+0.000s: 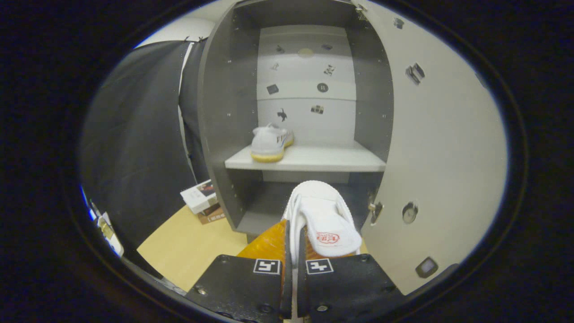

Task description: Open the shoe cabinet door, grab the shoes and put them into the shoe cabinet, then close the shoe cabinet door.

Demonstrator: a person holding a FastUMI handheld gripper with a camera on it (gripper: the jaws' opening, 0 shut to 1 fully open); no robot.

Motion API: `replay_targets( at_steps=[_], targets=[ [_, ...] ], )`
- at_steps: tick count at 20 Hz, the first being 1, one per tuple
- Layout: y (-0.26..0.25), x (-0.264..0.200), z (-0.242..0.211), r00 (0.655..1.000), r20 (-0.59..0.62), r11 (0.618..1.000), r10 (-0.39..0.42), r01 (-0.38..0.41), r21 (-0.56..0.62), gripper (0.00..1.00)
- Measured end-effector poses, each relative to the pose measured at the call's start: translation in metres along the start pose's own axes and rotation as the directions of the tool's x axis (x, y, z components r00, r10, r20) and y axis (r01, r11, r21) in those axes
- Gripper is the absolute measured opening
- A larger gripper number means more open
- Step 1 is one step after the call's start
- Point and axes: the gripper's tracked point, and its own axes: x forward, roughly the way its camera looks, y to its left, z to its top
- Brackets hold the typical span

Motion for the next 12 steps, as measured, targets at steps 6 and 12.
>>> replay_targets(
  at_steps=[6, 12],
  targets=[
    [-0.002, 0.035, 0.091, 0.998, 0.067, 0.998, 0.000, 0.003, -0.056, 0.08],
    [-0.010, 0.096, 0.168, 0.995, 0.094, 0.996, -0.023, 0.031, -0.084, 0.08]
  ],
)
